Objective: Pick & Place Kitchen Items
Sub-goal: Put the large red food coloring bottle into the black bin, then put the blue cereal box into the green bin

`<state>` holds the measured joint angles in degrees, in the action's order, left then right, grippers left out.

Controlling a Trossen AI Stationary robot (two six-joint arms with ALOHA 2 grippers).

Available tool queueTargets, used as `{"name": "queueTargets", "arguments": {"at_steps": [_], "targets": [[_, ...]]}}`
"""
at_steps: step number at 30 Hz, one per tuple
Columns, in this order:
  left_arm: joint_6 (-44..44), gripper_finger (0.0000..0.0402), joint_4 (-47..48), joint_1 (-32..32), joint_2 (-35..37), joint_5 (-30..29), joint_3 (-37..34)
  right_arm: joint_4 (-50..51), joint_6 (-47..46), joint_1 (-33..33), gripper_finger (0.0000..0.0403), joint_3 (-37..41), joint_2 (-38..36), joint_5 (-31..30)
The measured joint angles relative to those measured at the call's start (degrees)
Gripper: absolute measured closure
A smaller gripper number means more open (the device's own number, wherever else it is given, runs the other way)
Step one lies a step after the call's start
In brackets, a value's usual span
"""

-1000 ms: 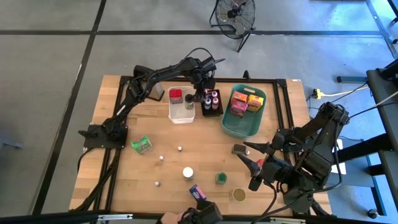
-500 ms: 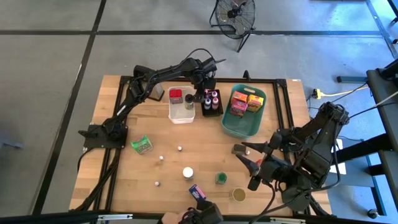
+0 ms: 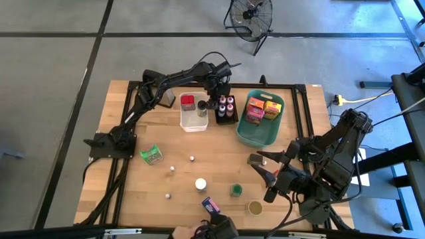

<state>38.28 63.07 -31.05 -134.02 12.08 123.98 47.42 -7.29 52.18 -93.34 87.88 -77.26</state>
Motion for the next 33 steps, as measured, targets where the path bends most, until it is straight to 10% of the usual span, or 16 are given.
{"name": "queueTargets", "arguments": {"at_steps": [19, 33], "targets": [[-6.3, 0.0187, 2.8, 1.9, 9.4, -0.5, 4.4, 0.0, 0.0, -0.1, 0.0192, 0.0, 0.0, 3.9], [-27.6, 0.0189, 25.4, 12.8, 27.2, -0.4, 4.5, -4.7, -10.0, -6.0, 0.0192, 0.0, 2.6, 42.9]]}}
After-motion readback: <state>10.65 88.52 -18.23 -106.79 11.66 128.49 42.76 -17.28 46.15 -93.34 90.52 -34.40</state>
